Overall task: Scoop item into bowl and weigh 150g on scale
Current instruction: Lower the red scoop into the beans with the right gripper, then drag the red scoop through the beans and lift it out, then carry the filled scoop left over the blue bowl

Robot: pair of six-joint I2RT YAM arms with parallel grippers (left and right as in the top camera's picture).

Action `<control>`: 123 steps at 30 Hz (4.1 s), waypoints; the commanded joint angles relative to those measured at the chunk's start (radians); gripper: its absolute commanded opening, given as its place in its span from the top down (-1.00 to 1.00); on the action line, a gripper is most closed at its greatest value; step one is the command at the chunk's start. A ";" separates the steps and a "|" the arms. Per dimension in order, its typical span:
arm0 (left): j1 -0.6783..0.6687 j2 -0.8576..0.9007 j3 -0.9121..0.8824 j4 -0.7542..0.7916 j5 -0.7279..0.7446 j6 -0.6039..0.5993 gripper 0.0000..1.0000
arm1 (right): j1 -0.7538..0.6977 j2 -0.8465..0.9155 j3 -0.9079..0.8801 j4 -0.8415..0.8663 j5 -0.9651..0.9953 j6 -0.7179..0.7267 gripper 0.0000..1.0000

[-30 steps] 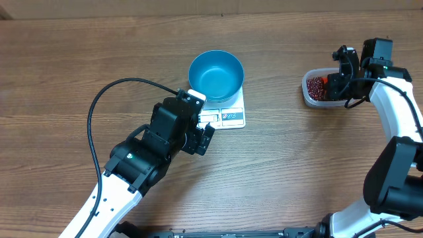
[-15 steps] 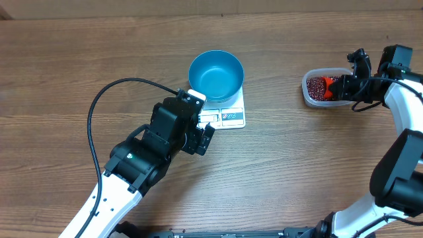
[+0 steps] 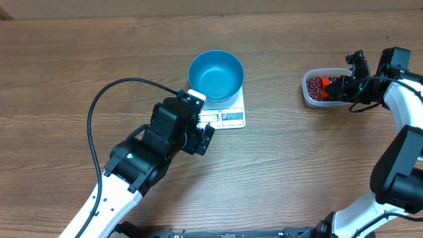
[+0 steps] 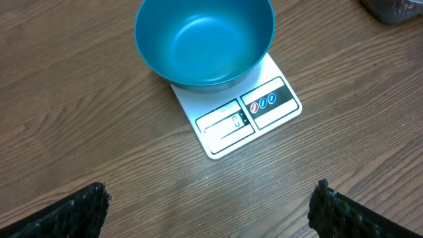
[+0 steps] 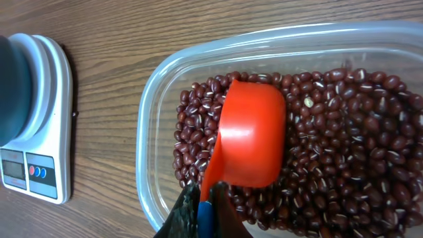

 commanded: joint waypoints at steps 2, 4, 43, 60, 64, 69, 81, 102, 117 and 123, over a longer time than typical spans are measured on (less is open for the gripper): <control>0.003 0.005 -0.001 0.003 -0.010 -0.003 -0.99 | 0.003 0.053 -0.012 -0.008 -0.030 0.010 0.93; 0.003 0.005 -0.001 0.003 -0.010 -0.003 -0.99 | -0.003 0.053 -0.012 -0.009 -0.036 0.011 0.93; 0.003 0.005 -0.001 0.003 -0.010 -0.003 -0.99 | -0.201 0.054 -0.012 -0.029 -0.308 0.090 0.93; 0.003 0.005 -0.001 0.003 -0.010 -0.003 -0.99 | -0.253 0.054 -0.012 -0.047 -0.447 0.093 0.93; 0.003 0.005 -0.001 0.003 -0.010 -0.003 -0.99 | -0.257 0.054 -0.012 -0.046 -0.494 0.093 0.93; 0.003 0.005 -0.001 0.003 -0.010 -0.003 -0.98 | -0.262 0.054 -0.012 -0.042 -0.575 0.093 0.93; 0.003 0.005 -0.001 0.003 -0.010 -0.003 -0.99 | -0.260 0.053 -0.012 -0.055 -0.672 0.167 0.93; 0.003 0.005 -0.001 0.003 -0.010 -0.003 -0.99 | -0.035 0.053 -0.010 -0.050 -0.806 0.169 0.93; 0.003 0.005 -0.001 0.003 -0.010 -0.003 -0.99 | 0.157 0.053 -0.010 0.116 -0.804 0.299 0.93; 0.003 0.005 -0.001 0.003 -0.010 -0.003 -0.99 | 0.241 0.053 -0.010 0.188 -0.803 0.299 0.93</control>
